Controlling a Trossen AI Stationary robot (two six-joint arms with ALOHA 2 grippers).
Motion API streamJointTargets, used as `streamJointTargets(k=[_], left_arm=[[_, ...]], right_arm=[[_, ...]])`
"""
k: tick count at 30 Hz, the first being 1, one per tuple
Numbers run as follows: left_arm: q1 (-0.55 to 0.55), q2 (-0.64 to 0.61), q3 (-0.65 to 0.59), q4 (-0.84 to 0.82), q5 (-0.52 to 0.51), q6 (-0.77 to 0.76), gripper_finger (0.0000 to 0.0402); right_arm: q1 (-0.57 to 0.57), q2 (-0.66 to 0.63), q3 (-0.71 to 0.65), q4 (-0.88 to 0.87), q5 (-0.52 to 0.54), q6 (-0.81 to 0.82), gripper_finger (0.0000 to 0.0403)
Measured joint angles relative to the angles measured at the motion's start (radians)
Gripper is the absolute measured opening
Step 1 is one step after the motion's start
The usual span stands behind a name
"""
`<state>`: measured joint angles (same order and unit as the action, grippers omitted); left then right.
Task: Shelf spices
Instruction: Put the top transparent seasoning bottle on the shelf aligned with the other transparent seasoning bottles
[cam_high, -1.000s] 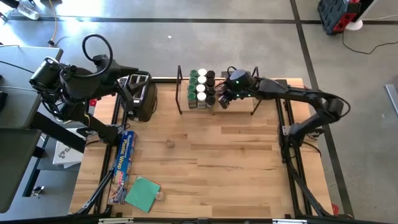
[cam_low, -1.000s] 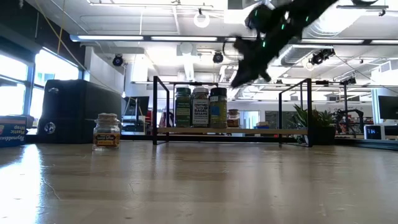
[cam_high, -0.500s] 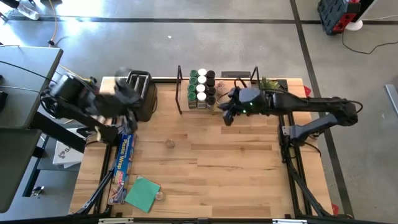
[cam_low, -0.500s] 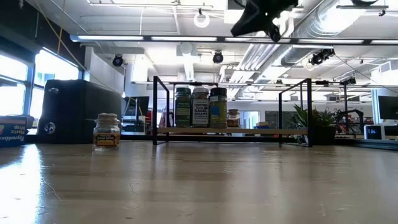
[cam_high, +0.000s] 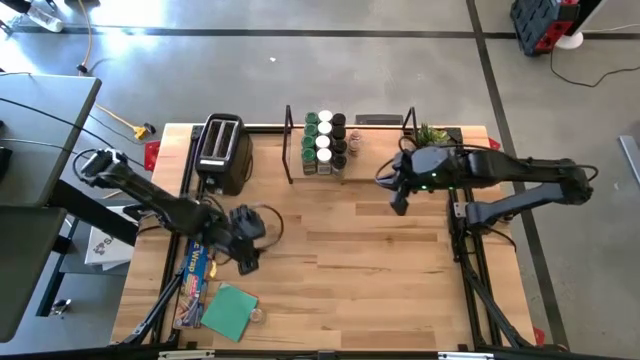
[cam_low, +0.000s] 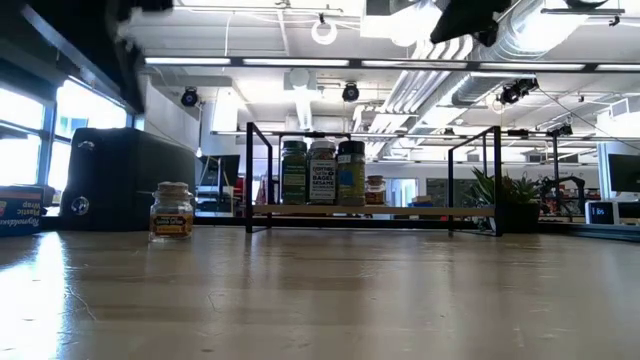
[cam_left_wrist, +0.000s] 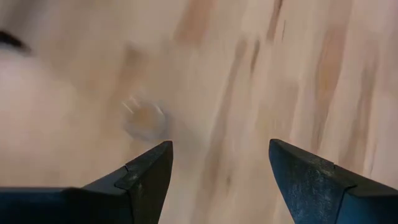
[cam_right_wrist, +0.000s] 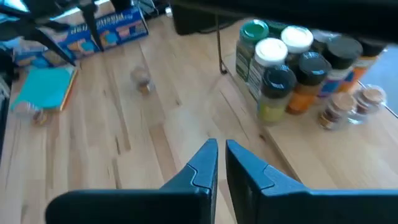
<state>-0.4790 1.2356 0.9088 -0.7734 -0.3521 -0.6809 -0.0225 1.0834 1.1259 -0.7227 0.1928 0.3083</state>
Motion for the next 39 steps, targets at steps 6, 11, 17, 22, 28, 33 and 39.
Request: streamJointTargets(k=[6, 11, 17, 22, 28, 33, 39], left_arm=[[0.033, 0.112, -0.138, 0.044, 0.115, -0.154, 0.0277], [0.094, 0.19, -0.159, 0.097, 0.054, -0.159, 0.0297], [0.181, 0.268, -0.159, 0.275, 0.016, -0.019, 0.0298], [0.247, 0.327, -0.159, 0.389, 0.079, 0.059, 0.0265], [0.322, 0.342, -0.159, 0.524, 0.144, 0.102, 0.0185], [0.373, 0.374, -0.147, 0.718, 0.168, 0.171, 0.0181], [0.417, 0.574, 0.044, 0.731, 0.239, 0.277, 0.0181]], right_arm=[[0.0, -0.104, 0.0, -0.14, -0.005, 0.005, 0.0024], [0.0, -0.162, 0.0, -0.184, 0.074, 0.005, 0.0024], [-0.004, -0.197, 0.0, -0.193, 0.093, 0.002, 0.0024], [-0.004, -0.206, -0.001, -0.202, 0.096, 0.004, 0.0024], [-0.004, -0.207, -0.001, -0.207, 0.096, 0.001, 0.0024], [-0.004, -0.207, -0.001, -0.209, 0.096, 0.005, 0.0024], [-0.004, -0.207, -0.001, -0.212, 0.096, 0.008, 0.0024]])
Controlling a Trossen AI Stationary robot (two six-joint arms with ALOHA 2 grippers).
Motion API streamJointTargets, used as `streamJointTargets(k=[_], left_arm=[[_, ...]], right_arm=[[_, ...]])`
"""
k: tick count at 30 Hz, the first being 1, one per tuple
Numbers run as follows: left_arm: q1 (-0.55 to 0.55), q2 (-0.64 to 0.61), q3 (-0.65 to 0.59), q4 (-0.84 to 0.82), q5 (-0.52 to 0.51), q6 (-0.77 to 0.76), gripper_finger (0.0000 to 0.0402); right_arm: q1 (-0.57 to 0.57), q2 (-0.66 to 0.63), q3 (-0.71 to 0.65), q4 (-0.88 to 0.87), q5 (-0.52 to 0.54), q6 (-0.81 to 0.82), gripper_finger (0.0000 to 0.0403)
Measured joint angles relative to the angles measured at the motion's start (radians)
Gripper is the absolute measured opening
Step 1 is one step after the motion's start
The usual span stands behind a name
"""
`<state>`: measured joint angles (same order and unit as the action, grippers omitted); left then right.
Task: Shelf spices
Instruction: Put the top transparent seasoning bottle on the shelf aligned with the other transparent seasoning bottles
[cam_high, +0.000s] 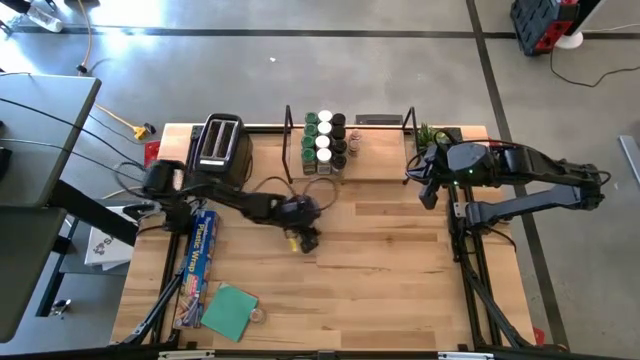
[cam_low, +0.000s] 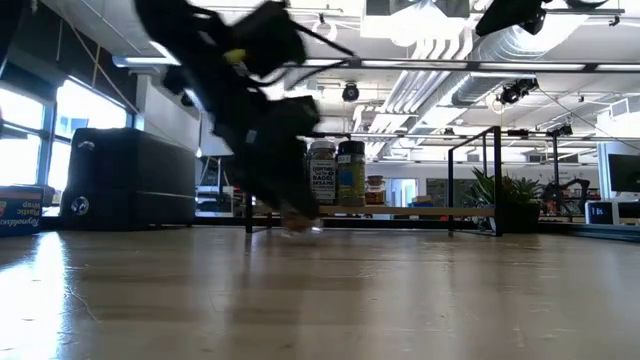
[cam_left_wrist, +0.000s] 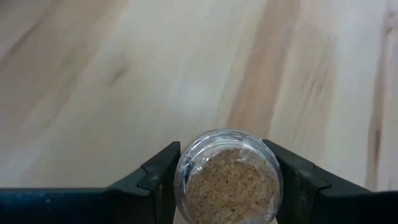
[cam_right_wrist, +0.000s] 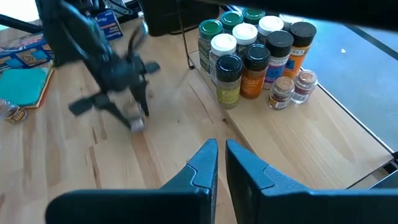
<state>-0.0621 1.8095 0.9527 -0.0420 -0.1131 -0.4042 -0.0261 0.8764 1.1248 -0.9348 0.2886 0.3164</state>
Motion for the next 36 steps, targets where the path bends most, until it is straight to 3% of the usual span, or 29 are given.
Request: streamJointTargets(k=[10, 17, 22, 25, 31, 36], left_arm=[[0.039, 0.349, 0.511, -0.09, 0.041, 0.134, 0.0181], [0.091, 0.456, 0.701, -0.148, 0.027, 0.163, 0.0292], [0.123, 0.44, 0.753, -0.259, 0.025, 0.16, 0.0327], [0.132, 0.392, 0.788, -0.357, 0.023, 0.145, 0.0329], [0.087, 0.246, 0.817, -0.524, -0.005, 0.127, 0.0331], [0.004, 0.082, 0.819, -0.672, -0.172, 0.061, 0.0329]], right_arm=[[0.0, 0.0, 0.0, -0.025, 0.0, 0.024, 0.0024], [0.0, 0.0, 0.0, -0.028, -0.003, 0.025, 0.0024], [0.001, -0.001, -0.013, -0.079, -0.021, 0.067, 0.0024], [0.01, -0.029, -0.09, -0.048, -0.118, 0.04, 0.0024], [0.022, -0.08, -0.359, 0.177, -0.326, -0.038, 0.004], [0.004, -0.008, -0.539, 0.431, -0.473, -0.114, 0.0097]])
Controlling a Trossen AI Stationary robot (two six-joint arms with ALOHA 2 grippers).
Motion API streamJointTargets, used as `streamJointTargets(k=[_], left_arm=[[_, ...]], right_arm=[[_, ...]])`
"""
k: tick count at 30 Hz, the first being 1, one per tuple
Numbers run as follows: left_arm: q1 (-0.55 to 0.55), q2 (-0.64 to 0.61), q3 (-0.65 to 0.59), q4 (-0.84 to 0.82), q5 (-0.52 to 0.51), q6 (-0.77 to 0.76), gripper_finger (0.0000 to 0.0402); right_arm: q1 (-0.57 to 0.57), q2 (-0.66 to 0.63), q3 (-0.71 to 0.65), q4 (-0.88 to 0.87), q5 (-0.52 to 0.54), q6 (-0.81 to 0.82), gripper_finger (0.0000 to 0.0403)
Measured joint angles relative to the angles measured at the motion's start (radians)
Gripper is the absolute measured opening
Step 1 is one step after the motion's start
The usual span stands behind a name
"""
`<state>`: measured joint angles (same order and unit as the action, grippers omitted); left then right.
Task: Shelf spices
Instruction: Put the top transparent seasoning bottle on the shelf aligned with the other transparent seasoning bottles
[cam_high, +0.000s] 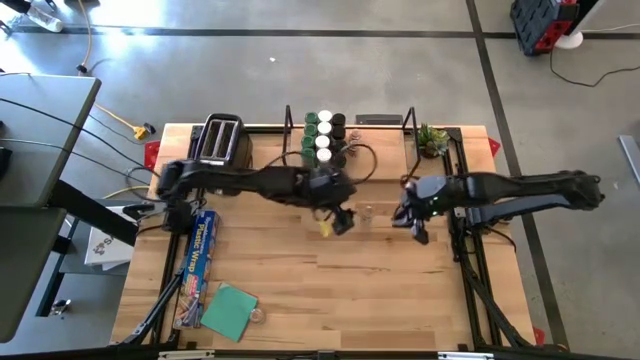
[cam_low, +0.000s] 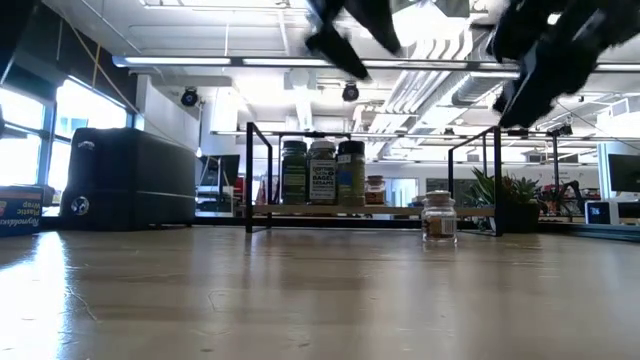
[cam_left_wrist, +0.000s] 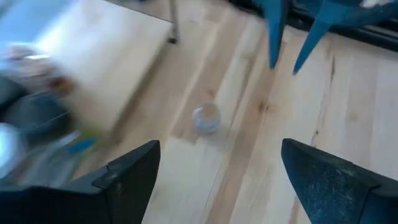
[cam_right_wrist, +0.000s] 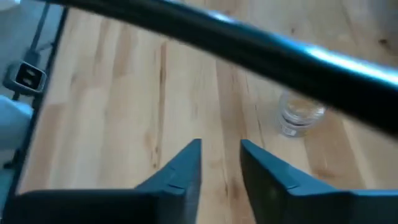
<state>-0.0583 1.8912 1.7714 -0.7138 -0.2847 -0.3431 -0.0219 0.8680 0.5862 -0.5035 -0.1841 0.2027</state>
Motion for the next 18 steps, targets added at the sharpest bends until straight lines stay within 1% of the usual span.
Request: streamJointTargets(k=[3, 7, 9, 13, 18], left_arm=[[-0.057, -0.084, 0.0, -0.107, -0.138, -0.077, 0.0328], [-0.123, -0.172, -0.003, -0.22, -0.304, -0.175, 0.0328], [-0.144, -0.198, -0.003, -0.273, -0.36, -0.222, 0.0328], [-0.161, -0.223, -0.005, -0.353, -0.402, -0.306, 0.0328], [-0.166, -0.22, -0.005, -0.398, -0.401, -0.362, 0.0328]], right_arm=[[-0.007, 0.085, -0.045, 0.115, -0.002, -0.065, 0.0143], [-0.013, 0.211, -0.045, 0.222, 0.054, -0.161, 0.0201], [-0.014, 0.271, -0.032, 0.262, 0.089, -0.196, 0.0225], [-0.034, 0.385, 0.003, 0.276, 0.163, -0.219, 0.026], [-0.064, 0.481, 0.026, 0.303, 0.184, -0.203, 0.0267]])
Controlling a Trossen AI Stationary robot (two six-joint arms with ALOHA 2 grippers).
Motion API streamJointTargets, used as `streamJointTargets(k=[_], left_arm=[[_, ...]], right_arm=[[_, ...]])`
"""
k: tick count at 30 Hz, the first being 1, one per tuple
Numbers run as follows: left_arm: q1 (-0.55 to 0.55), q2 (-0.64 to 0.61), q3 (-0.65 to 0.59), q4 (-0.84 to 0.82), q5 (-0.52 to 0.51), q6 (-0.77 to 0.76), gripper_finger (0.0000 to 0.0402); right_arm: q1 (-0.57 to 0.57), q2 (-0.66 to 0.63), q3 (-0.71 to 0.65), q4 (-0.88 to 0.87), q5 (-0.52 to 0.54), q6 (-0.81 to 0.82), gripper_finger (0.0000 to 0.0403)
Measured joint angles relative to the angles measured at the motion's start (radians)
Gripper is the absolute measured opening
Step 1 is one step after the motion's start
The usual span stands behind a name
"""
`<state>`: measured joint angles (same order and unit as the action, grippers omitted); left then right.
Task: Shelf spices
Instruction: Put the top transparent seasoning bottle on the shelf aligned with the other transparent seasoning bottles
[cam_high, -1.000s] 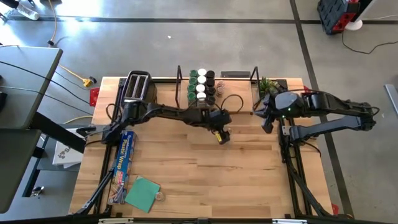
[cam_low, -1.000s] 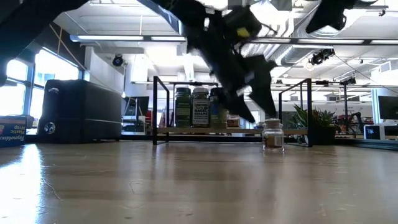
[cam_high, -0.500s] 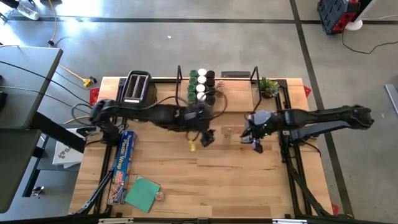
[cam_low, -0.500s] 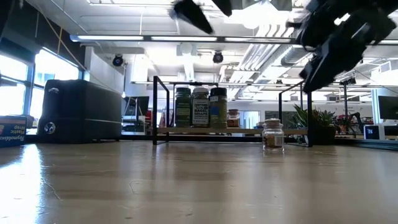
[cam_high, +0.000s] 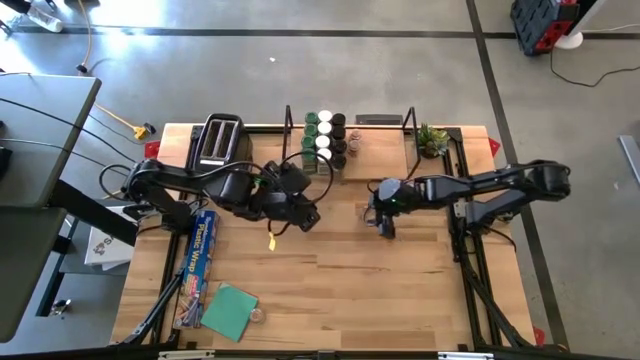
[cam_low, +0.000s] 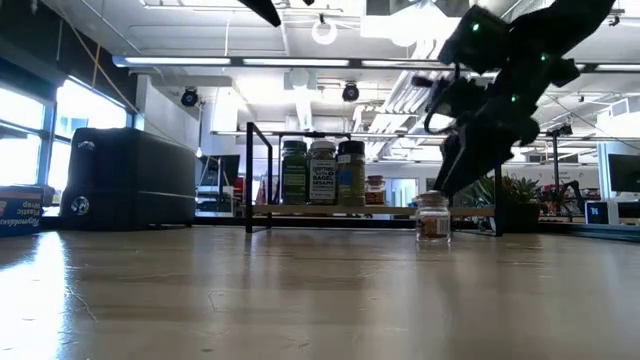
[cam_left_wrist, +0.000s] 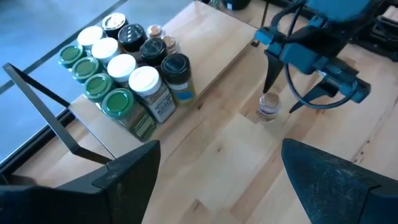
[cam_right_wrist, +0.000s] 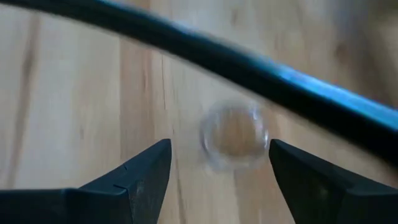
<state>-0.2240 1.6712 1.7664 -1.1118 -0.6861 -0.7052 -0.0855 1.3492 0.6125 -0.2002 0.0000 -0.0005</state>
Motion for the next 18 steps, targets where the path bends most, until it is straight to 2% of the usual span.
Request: streamJointTargets(k=[9, 18], left_arm=[[0.015, 0.011, -0.001, 0.005, 0.002, 0.084, 0.0328], [0.023, 0.011, -0.001, 0.006, 0.025, 0.115, 0.0328]], right_arm=[[-0.026, 0.075, -0.005, 0.084, -0.008, 0.075, 0.0249], [-0.026, 0.14, -0.004, 0.174, -0.008, 0.075, 0.0246]])
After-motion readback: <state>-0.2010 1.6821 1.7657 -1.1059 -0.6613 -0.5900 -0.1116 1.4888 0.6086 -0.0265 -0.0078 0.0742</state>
